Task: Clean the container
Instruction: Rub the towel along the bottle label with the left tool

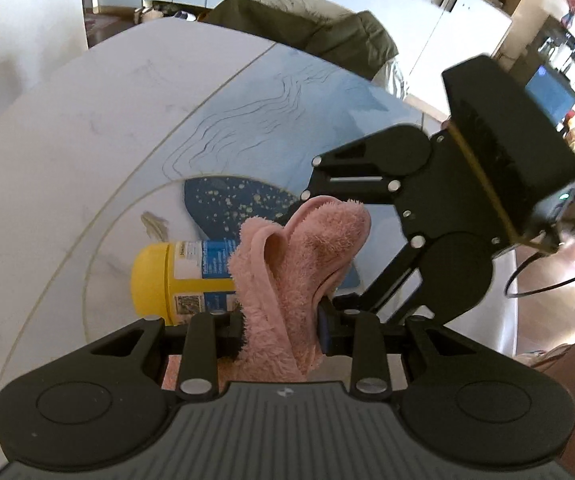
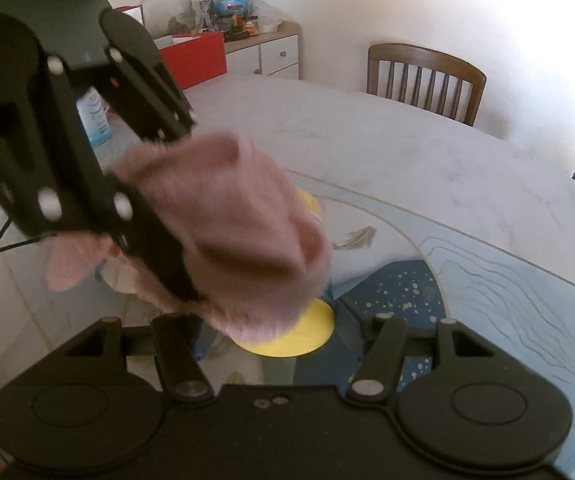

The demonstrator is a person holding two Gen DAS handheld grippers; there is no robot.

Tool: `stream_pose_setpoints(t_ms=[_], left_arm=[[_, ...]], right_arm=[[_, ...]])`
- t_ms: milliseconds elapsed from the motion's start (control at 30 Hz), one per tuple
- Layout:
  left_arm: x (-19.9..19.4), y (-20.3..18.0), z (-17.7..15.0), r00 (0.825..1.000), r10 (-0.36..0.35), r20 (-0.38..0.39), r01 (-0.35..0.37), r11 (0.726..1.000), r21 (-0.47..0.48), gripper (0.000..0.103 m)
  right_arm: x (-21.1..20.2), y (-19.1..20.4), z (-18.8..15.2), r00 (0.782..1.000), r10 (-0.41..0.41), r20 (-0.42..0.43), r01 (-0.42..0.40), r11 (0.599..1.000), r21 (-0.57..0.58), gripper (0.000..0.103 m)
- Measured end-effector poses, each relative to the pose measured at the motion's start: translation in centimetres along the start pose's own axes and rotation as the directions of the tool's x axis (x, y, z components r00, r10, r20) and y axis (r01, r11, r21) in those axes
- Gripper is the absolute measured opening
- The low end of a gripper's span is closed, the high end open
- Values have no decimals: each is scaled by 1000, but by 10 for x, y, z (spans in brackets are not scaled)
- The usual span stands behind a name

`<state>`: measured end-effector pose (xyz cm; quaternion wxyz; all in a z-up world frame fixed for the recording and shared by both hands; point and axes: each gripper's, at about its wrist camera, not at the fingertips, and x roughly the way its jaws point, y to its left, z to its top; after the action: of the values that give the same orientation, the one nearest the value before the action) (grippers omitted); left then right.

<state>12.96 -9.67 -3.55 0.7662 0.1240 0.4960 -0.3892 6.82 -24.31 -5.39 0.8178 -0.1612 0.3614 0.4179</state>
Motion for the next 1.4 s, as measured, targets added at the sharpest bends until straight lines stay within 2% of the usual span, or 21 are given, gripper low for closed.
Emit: stream_pose_setpoints(t_ms=[533, 767, 933, 1100, 1400], left_arm=[[-6, 55, 5, 995, 99, 1, -98, 986, -137, 30], [-7, 68, 2, 992, 128, -15, -129, 978, -164, 30], [-3, 74, 1, 987, 154, -38, -159, 971, -180, 30], [-2, 76, 0, 988, 152, -38, -156, 969, -193, 30], [1, 77, -1, 988, 152, -32, -155, 965, -214, 31]], right_arm=[[0, -10, 3, 999, 32, -1, -32, 999, -17, 61], [-7, -9, 4, 999, 29, 17, -29, 999, -28, 62], [-3, 3, -5, 999, -36, 5, 36, 998, -44, 63], [7, 13, -11, 995, -96, 4, 96, 994, -44, 63], [14, 19, -7, 987, -159, 36, 156, 985, 68, 63]])
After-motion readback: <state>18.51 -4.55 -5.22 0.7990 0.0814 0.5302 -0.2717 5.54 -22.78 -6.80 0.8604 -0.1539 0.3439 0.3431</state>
